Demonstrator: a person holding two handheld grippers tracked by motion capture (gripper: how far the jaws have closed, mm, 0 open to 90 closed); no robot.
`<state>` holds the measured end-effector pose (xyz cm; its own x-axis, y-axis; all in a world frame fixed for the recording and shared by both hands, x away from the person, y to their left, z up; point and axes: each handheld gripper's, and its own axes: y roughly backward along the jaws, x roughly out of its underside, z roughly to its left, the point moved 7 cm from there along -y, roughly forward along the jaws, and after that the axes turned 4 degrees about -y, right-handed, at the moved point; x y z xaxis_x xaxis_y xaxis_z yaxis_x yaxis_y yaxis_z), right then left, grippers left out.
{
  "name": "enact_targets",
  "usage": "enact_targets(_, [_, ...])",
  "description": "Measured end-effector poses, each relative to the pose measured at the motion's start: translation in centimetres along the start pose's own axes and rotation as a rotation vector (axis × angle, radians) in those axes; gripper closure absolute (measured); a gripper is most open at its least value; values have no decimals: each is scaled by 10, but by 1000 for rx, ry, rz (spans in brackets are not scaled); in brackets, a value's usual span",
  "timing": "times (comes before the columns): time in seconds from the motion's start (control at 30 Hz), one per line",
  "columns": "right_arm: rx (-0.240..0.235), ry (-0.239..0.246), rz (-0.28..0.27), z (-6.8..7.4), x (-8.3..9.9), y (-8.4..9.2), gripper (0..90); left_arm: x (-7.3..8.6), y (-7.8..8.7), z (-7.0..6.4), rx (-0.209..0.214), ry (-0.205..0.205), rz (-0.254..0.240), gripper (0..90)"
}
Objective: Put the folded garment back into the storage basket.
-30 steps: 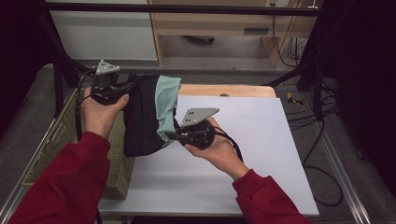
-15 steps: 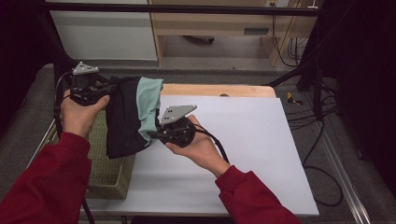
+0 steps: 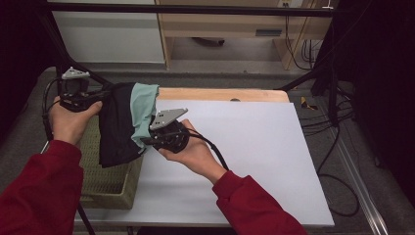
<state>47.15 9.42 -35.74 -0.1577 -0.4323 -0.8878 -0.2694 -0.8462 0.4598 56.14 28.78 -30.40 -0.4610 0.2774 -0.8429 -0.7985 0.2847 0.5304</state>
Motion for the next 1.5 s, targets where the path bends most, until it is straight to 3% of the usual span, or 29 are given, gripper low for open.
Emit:
enact_targets(0.43, [-5, 11, -7, 3, -3, -15, 844, 6, 3, 10, -16, 4, 18, 784])
enact_targets(0.77, [9, 45, -36, 7, -3, -21, 844, 9, 4, 14, -25, 4, 36, 784])
enact_targets(1.5, [-20, 44, -58, 21, -6, -35, 843, 15, 10, 26, -47, 9, 46, 783])
